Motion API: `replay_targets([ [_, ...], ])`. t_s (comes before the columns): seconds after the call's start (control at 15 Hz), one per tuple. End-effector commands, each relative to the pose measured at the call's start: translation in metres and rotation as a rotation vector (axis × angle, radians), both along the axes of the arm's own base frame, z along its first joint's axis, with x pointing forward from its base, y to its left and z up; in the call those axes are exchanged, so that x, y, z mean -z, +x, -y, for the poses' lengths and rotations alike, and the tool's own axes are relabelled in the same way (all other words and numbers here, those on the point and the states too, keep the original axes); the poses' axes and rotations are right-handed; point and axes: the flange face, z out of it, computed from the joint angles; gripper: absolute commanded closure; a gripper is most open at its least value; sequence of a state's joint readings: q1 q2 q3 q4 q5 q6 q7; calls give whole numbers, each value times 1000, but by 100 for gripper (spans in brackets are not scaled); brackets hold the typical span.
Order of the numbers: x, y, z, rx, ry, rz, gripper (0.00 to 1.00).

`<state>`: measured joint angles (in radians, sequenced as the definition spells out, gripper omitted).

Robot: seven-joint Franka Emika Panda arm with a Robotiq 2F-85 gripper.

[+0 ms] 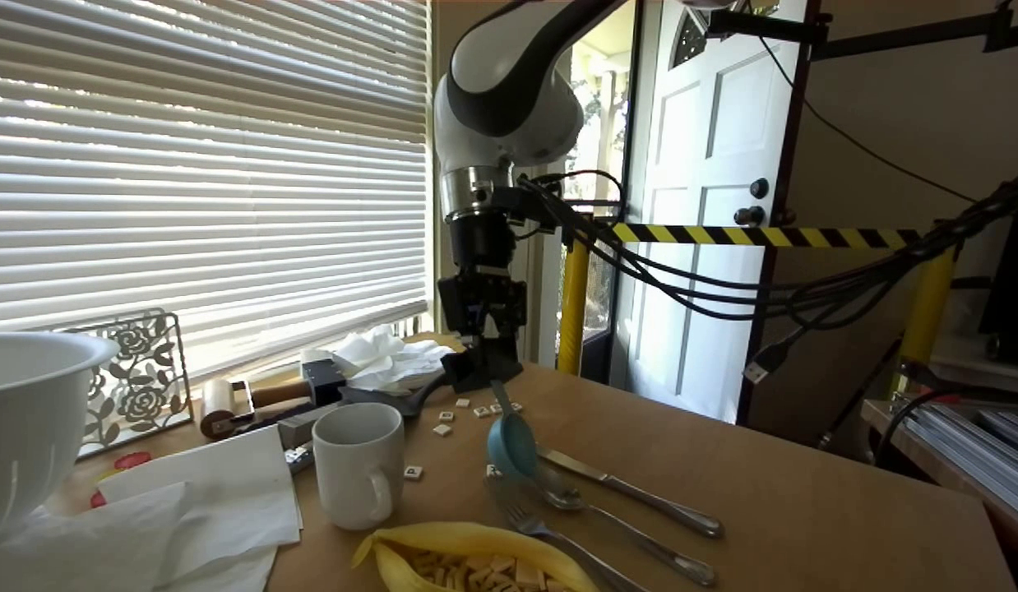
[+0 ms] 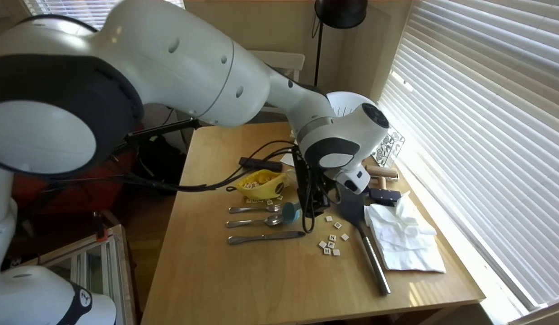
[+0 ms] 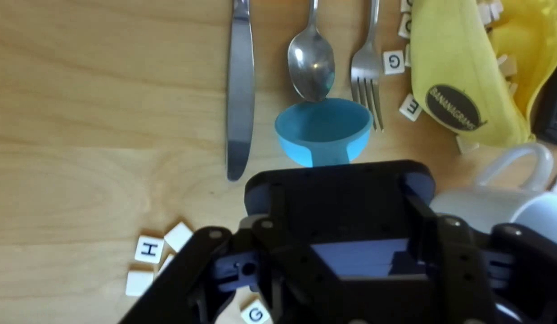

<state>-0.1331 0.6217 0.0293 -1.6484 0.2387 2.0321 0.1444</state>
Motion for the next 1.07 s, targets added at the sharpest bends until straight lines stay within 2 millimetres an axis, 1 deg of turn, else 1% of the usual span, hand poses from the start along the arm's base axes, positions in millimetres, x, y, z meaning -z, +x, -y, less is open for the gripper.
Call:
replay_targets([
  [0.0,11,-52,-17,-85,-3,-11,65],
  [0.07,13,-59,-20,-107,-14,30,65],
  [0.13,9,-65,-25,-130,-15,64,65],
  [0.33,-4,-68,-32,-174,-61,223,65],
  [0.47,-9,-74,-41,-207,-82,287,65],
  [0.6,-12,-84,-52,-224,-100,317,65],
  [0.8,-22,-111,-62,-206,-136,383,65],
  [0.93,-31,-132,-66,-179,-163,452,65],
  [1.0,-38,-147,-67,-166,-173,483,65],
])
